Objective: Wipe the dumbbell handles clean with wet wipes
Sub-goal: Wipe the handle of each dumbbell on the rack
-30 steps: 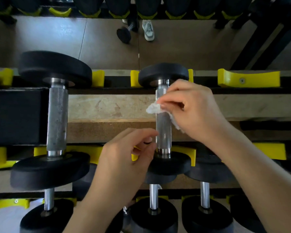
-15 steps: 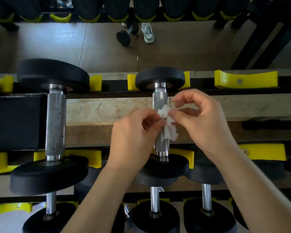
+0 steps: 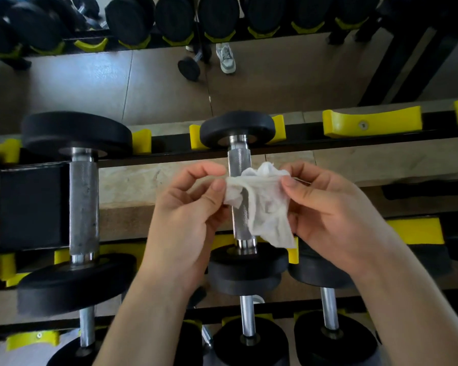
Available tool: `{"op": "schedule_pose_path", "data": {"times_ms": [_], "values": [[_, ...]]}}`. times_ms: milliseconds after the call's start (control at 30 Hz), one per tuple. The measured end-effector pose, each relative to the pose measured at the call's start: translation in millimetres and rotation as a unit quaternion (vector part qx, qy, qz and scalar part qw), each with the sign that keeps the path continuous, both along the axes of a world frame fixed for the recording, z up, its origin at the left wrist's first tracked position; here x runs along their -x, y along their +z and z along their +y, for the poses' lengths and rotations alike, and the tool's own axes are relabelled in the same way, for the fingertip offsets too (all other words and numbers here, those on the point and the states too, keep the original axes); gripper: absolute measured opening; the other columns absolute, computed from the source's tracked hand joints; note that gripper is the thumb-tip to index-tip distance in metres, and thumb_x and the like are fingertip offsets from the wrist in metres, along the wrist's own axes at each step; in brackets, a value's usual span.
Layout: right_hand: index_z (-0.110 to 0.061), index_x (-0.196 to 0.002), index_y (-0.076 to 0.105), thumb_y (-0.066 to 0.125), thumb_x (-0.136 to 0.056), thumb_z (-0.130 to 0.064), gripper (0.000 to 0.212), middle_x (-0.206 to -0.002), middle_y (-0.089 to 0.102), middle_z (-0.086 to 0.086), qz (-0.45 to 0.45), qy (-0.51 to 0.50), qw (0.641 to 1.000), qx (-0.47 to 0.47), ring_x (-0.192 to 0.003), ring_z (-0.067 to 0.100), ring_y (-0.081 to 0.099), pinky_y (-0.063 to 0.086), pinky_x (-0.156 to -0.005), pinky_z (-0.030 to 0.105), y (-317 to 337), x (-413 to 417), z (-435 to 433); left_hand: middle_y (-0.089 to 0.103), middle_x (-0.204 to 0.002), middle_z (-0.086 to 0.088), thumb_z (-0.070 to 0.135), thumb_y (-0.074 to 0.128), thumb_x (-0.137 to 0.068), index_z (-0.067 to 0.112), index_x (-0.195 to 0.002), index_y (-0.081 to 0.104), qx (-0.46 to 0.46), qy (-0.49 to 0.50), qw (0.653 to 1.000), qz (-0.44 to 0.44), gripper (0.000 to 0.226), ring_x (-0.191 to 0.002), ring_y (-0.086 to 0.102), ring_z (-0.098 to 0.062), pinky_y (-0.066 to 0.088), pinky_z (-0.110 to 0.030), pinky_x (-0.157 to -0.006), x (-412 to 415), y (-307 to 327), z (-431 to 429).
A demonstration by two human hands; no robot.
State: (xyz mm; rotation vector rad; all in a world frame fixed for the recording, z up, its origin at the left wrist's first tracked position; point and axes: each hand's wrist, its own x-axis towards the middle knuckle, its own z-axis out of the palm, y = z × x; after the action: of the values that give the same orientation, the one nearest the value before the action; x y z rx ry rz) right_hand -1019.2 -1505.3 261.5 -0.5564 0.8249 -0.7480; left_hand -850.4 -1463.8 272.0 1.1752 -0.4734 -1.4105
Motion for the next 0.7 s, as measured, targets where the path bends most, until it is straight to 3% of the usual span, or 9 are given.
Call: {"op": "schedule_pose_path", "data": {"times_ms": [67,167,233,333,400,467,500,633,700], "values": [[-0.007,-0.1,0.057,0.053,-0.084,-0.005,0.017,-0.092,0.067,0.012,-0.04,-0.011,0.999,-0.01,-0.078,0.02,0.066,0.056,-0.067,0.029,3,-4,5,0.068,-0.073,0.001,0.011,0.059,-0.078,0.016,-0.078,0.069,0.004,-0.01,1.0,-0.028,0.011,-0.069,0.066,-0.011,0.053,-0.02,-0.06,-2,5,4],[-0.01,-0.105,0.058,0.055,-0.083,-0.005,0.023,-0.093,0.069,0.014,-0.027,-0.021,0.999,0.014,-0.078,0.021,0.068,0.057,-0.065,0.029,9,-7,10,0.074,-0.094,0.007,0.037,0.062,-0.087,0.023,-0.091,0.075,0.041,-0.129,0.962,-0.236,0.02,-0.091,0.07,-0.008,0.055,-0.02,-0.075,-3,14,14],[-0.011,-0.106,0.058,0.059,-0.078,-0.007,0.028,-0.092,0.069,0.016,-0.02,-0.015,0.999,0.043,-0.079,0.024,0.067,0.058,-0.069,0.031,15,-5,13,0.074,-0.087,0.011,0.048,0.072,-0.078,0.026,-0.092,0.074,0.035,-0.152,0.934,-0.32,0.027,-0.082,0.07,-0.004,0.053,-0.014,-0.068,2,17,20],[-0.015,-0.105,0.061,0.066,-0.074,-0.008,0.032,-0.086,0.07,0.009,0.073,-0.004,0.99,0.124,-0.083,0.023,0.068,0.058,-0.074,0.032,22,-2,17,0.074,-0.075,0.004,0.031,0.072,-0.069,0.021,-0.077,0.075,0.017,-0.114,0.946,-0.304,0.012,-0.069,0.069,-0.007,0.051,-0.013,-0.06,5,15,21],[-0.02,-0.1,0.062,0.071,-0.076,-0.002,0.031,-0.084,0.069,0.003,0.253,-0.03,0.943,0.216,-0.082,0.015,0.068,0.057,-0.074,0.028,12,-1,19,0.075,-0.077,-0.001,0.03,0.069,-0.07,0.016,-0.075,0.076,-0.006,-0.13,0.964,-0.234,0.016,-0.073,0.071,-0.012,0.054,-0.017,-0.065,2,10,20],[-0.026,-0.091,0.063,0.073,-0.078,0.0,0.03,-0.083,0.064,-0.007,0.456,-0.051,0.823,0.335,-0.079,0.007,0.061,0.052,-0.072,0.018,0,-4,19,0.075,-0.082,-0.004,0.032,0.067,-0.071,0.018,-0.079,0.076,-0.033,-0.131,0.976,-0.174,0.018,-0.077,0.071,-0.016,0.055,-0.024,-0.07,0,5,16],[-0.026,-0.088,0.064,0.071,-0.079,0.0,0.029,-0.085,0.062,-0.011,0.49,-0.066,0.787,0.37,-0.079,0.006,0.059,0.05,-0.069,0.015,-3,-6,19,0.075,-0.082,-0.004,0.031,0.068,-0.075,0.018,-0.082,0.074,-0.038,-0.126,0.974,-0.187,0.017,-0.075,0.07,-0.015,0.054,-0.024,-0.068,0,1,14],[-0.02,-0.111,0.064,0.054,-0.093,-0.014,0.021,-0.099,0.061,-0.009,0.425,-0.007,0.811,0.402,-0.087,0.004,0.059,0.048,-0.073,0.017,-12,-20,22,0.071,-0.071,0.0,0.025,0.066,-0.089,0.025,-0.091,0.057,-0.03,-0.094,0.913,-0.395,0.01,-0.055,0.061,-0.003,0.047,-0.013,-0.051,2,-19,-2],[-0.022,-0.121,0.062,0.058,-0.091,-0.028,0.031,-0.109,0.057,-0.01,0.49,0.046,0.748,0.445,-0.093,0.001,0.054,0.045,-0.077,0.014,-20,-25,24,0.066,-0.071,0.004,0.027,0.067,-0.088,0.029,-0.083,0.054,0.003,-0.075,0.88,-0.469,0.014,-0.059,0.059,-0.002,0.046,-0.014,-0.052,1,-28,-8]]}}
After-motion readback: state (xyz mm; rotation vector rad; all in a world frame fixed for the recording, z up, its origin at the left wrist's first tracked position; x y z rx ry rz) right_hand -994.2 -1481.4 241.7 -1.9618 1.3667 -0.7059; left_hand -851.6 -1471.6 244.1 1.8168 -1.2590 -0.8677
